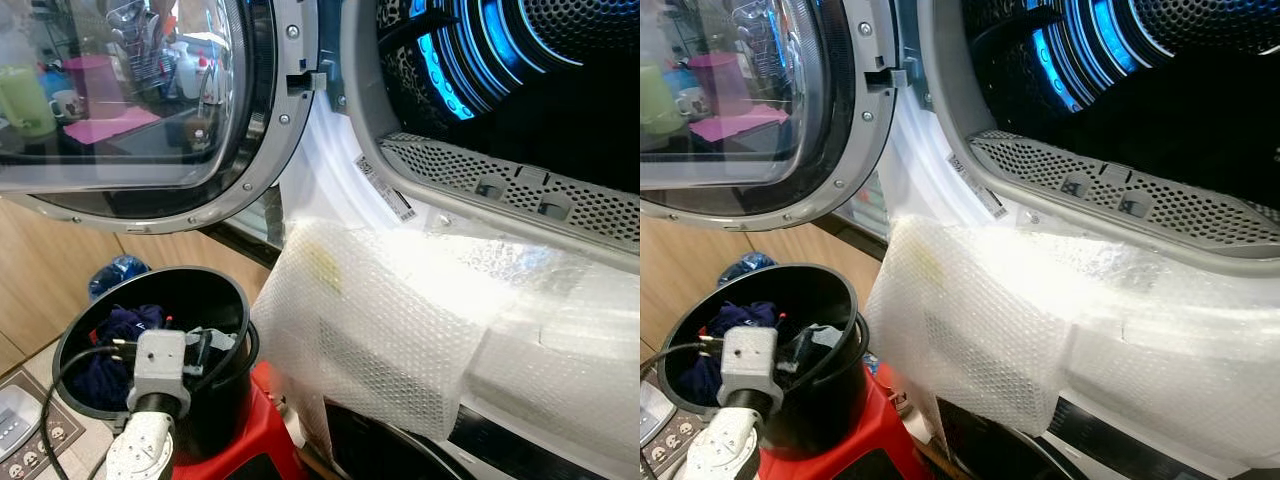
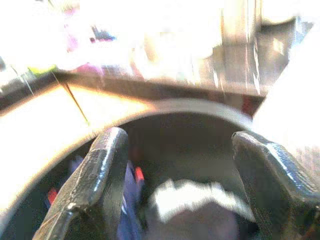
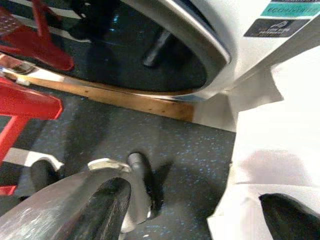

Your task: Clothes washing

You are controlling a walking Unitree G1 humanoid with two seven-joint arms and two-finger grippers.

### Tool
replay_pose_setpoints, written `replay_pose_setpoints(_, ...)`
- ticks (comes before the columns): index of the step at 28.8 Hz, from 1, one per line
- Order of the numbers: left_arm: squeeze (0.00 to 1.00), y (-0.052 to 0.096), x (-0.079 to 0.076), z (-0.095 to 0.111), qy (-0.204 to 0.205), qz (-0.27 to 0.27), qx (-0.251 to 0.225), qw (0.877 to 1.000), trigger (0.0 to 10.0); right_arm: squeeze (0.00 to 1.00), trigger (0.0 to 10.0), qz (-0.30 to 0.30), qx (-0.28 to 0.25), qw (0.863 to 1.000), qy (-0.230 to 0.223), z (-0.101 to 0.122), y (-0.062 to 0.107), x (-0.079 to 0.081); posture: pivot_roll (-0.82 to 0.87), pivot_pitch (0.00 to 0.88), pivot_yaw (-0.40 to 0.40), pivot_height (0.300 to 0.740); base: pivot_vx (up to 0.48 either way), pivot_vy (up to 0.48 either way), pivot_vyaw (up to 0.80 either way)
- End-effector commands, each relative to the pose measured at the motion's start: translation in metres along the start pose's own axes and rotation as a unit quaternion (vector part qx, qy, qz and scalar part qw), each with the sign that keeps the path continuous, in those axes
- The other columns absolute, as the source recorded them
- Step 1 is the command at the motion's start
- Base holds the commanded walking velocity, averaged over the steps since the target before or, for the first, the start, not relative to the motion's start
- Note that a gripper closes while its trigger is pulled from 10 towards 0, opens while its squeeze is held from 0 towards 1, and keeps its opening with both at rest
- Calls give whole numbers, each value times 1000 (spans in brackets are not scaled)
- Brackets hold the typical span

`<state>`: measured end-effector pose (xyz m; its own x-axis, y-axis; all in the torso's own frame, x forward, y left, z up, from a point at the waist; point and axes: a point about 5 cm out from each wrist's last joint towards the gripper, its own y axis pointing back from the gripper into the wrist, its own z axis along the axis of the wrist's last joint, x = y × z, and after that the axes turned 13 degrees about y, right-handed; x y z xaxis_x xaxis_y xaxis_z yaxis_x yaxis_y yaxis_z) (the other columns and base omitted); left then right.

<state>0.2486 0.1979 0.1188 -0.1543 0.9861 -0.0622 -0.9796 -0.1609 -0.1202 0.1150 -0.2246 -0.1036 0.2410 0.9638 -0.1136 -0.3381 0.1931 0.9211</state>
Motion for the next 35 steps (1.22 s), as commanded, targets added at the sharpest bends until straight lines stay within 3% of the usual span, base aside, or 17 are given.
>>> replay_pose_setpoints(1, 0, 2, 3, 10, -7, 9, -22, 1000, 10000, 0, 10000, -9, 2, 1000, 5, -1, 0, 0, 5, 51, 22, 740, 0, 0, 0)
replay_pose_setpoints(5, 0, -2, 18, 14, 41, 57, 3, 998, 10000, 0, 10000, -13, 1, 1000, 21, -1, -1, 3, 32, 43, 22, 740, 0, 0, 0)
replay_pose_setpoints(8, 0, -9, 45, 3, 85, 103, 63, 989, 10000, 0, 10000, -12, -4, 999, 44, 3, -1, 7, 37, 34, 25, 740, 0, 0, 0)
replay_pose_setpoints(11, 0, -10, 61, -7, 89, 125, 93, 984, 10000, 0, 10000, -11, -12, 999, 45, 8, -2, 10, 38, 25, 26, 740, 0, 0, 0)
replay_pose_setpoints(12, 169, -10, 68, -8, 92, 136, 96, 982, 10000, 0, 10000, -11, -13, 999, 46, 9, -2, 11, 38, 25, 26, 740, 0, 0, 0)
replay_pose_setpoints(13, 169, -10, 73, -9, 98, 145, 101, 979, 10000, 0, 10000, -11, -15, 999, 48, 11, -2, 12, 40, 22, 25, 740, 0, 0, 0)
replay_pose_setpoints(14, 1000, -11, 79, -10, 102, 154, 104, 977, 10000, 0, 10000, -10, -17, 999, 50, 12, -2, 13, 40, 22, 25, 740, 0, 0, 0)
replay_pose_setpoints(18, 1000, -22, 86, -16, 96, 135, 144, 976, 10000, 0, 10000, -14, -23, 998, 52, 18, -2, 14, 42, 48, 15, 740, 0, 0, 0)
replay_pose_setpoints(22, 1000, -31, 85, -14, 94, 117, 146, 978, 10000, 0, 10000, -16, -27, 998, 58, 21, -2, 15, 36, 54, 12, 740, 0, 0, 0)
replay_pose_setpoints(24, 1000, -42, 77, -12, 106, 75, 154, 980, 10000, 0, 10000, -16, -31, 997, 70, 24, -2, 14, 34, 66, -2, 740, 0, 0, 0)
replay_pose_setpoints(30, 1000, -56, 58, -9, 118, -19, 173, 978, 10000, 0, 10000, -21, -33, 997, 68, 26, -2, 13, 35, 72, -13, 740, 0, 0, 0)
replay_pose_setpoints(31, 624, -57, 54, -10, 119, -36, 180, 976, 10000, 0, 10000, -22, -33, 997, 69, 26, -2, 13, 35, 72, -13, 740, 0, 0, 0)
replay_pose_setpoints(32, 0, -57, 46, -11, 104, -75, 191, 973, 10000, 0, 10000, -21, -33, 996, 74, 27, -2, 12, 36, 73, -17, 740, 0, 0, 0)
replay_pose_setpoints(34, 0, -59, 29, -9, 88, -131, 199, 967, 10000, 0, 10000, -22, -35, 996, 79, 30, -2, 11, 27, 76, -20, 740, 0, 0, 0)
replay_pose_setpoints(35, 0, -59, 29, -9, 88, -131, 199, 967, 10000, 0, 10000, -22, -35, 996, 79, 30, -2, 11, 27, 76, -20, 740, 0, 0, 0)
